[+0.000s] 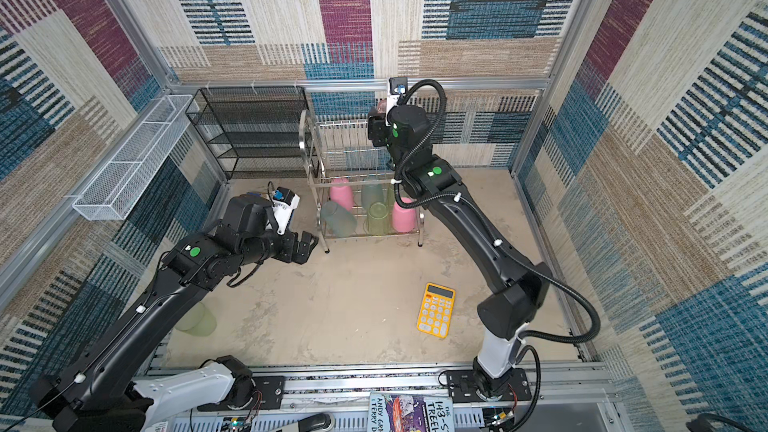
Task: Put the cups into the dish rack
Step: 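Carry the pink cup with right gripper up into the rack's upper tier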
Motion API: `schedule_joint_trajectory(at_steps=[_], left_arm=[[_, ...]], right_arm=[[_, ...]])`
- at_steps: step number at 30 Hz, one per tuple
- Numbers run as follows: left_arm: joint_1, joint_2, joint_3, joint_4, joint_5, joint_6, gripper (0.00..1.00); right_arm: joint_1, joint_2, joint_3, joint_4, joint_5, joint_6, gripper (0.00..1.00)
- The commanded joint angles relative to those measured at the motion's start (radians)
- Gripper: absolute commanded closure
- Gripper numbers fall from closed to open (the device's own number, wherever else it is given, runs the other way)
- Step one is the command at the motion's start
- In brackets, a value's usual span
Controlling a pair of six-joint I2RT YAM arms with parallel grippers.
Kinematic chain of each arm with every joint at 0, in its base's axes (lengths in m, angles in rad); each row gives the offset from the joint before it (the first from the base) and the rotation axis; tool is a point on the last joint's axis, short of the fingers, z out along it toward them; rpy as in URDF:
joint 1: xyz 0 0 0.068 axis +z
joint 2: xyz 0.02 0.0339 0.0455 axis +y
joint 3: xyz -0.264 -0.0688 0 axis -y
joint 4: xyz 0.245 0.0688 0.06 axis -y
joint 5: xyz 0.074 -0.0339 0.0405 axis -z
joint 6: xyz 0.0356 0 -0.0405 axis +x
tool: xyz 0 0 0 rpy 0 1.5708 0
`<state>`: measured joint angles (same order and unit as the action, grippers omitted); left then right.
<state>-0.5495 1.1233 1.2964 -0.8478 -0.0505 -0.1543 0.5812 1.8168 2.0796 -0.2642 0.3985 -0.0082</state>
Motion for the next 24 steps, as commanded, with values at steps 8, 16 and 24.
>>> schedule_joint_trajectory(at_steps=[8, 16, 24], left_arm=[[0.013, -0.092, -0.108, 0.108, -0.011, 0.044, 0.04], [0.016, -0.133, -0.151, 0.127, -0.017, 0.013, 0.04], [0.019, -0.161, -0.154, 0.124, -0.028, -0.008, 0.04]], right_arm=[[-0.033, 0.193, 0.173, -0.096, 0.066, -0.029, 0.35], [-0.058, 0.130, -0.073, 0.073, 0.075, -0.024, 0.35], [-0.085, 0.086, -0.242, 0.198, 0.071, -0.002, 0.34]])
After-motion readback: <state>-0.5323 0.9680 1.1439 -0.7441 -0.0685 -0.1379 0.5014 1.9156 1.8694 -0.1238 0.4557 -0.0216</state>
